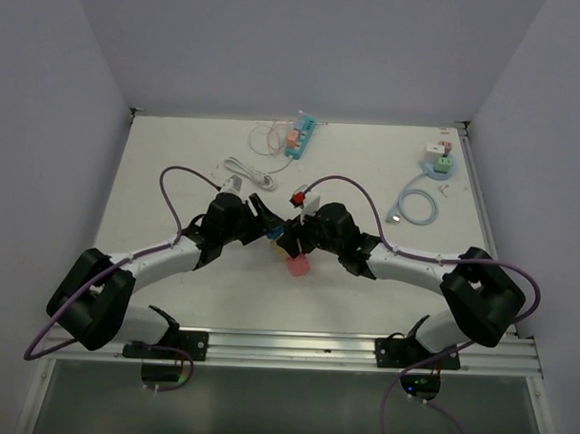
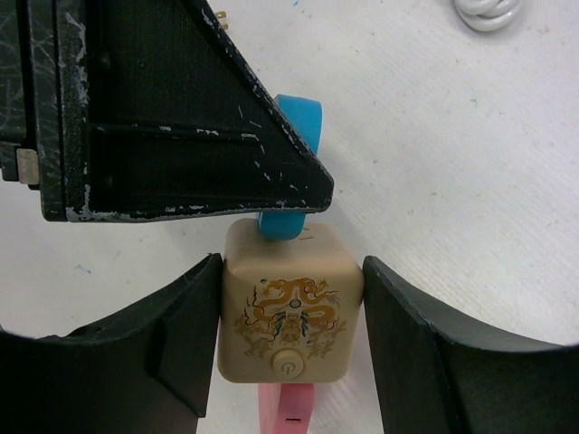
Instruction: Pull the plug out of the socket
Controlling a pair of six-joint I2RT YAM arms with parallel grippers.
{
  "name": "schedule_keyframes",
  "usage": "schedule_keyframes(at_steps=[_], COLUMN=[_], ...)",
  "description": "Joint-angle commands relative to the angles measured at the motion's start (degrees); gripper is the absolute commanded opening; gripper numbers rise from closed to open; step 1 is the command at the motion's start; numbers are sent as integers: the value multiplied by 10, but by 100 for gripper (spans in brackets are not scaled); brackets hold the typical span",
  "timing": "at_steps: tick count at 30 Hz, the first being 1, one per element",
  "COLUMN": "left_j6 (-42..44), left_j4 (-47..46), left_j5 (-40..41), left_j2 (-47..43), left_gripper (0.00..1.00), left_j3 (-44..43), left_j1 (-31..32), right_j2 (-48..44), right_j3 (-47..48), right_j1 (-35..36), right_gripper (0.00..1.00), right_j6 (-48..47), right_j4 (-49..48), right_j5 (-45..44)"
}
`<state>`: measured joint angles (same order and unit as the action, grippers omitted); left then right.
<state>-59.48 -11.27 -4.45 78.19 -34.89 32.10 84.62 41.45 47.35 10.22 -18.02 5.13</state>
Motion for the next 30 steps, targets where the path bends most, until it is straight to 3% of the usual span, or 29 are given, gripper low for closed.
schedule_keyframes(at_steps=[1,8,18,30], left_j6=[-1,38,110,157], left_j4=[-31,-26,40,63], left_j5=[110,184,168,189], left_j2=[-44,-82,-86,-119], left_gripper=[0,0,0,0], left_j3=[-3,-27,-119,-143], left_j1=[-5,-12,-70,-106], right_j2=[17,44,50,70], right_j3=[27,60,82,102], right_j1=[4,4,13,17], right_gripper=[0,0,0,0], right_j6=[-14,-22,-35,-35], right_j4=[7,62,99,130], right_j5=[27,40,39,26])
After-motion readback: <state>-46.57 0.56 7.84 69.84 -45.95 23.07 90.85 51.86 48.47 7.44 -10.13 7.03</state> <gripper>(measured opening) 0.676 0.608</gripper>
